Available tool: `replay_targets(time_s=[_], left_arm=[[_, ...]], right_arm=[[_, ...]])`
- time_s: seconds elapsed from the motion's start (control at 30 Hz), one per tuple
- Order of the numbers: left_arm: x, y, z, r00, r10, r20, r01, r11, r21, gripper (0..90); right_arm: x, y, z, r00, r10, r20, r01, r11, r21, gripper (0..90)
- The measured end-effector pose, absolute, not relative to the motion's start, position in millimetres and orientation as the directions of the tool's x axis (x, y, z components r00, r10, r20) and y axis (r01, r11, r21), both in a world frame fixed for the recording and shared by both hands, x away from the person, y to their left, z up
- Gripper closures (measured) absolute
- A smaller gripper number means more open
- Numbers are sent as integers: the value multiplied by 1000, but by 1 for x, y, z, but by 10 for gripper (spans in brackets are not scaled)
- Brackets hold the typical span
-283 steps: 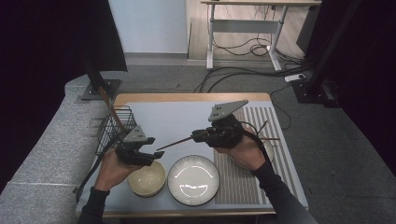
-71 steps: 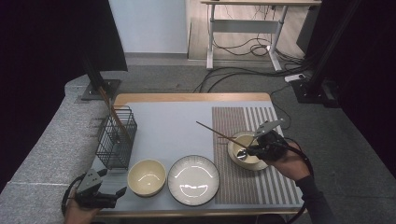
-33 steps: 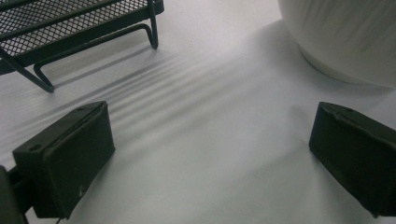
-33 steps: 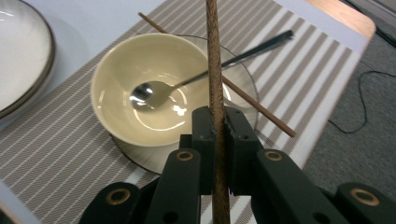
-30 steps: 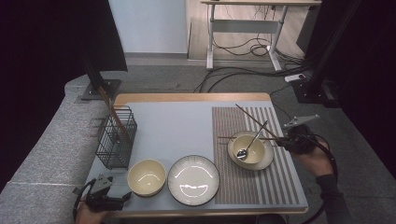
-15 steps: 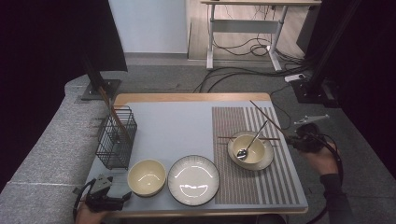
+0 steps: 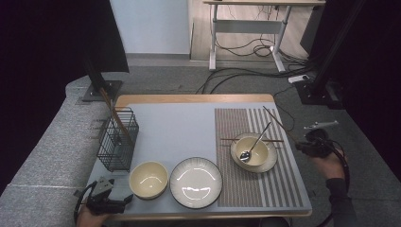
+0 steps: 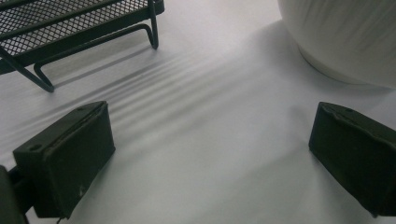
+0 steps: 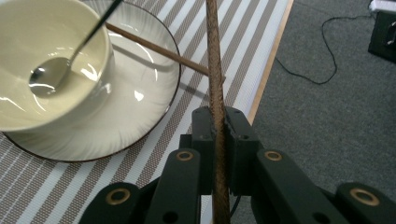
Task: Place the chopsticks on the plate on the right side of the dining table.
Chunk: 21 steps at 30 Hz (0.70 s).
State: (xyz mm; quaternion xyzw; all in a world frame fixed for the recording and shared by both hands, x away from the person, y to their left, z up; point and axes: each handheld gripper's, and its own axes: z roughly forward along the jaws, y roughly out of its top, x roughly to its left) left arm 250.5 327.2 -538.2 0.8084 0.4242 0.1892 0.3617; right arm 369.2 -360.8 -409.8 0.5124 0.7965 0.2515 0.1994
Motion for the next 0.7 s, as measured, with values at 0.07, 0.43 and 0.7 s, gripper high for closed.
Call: replay_targets(time_s=[0.07,0.43,0.7], left_arm=[[250,327,-538,569,822,-2,549,-379,745,0],[250,327,-538,569,822,-1,549,-379,745,0],[250,327,-538,569,822,0,549,-380,744,0]], right_arm=[[369,-361,-414,-397,916,-56,719,348,602,840],[368,-347,-434,-438,898,-40,717,375,587,839],[367,-331,-450,-481,876,-28,707,407,578,839]])
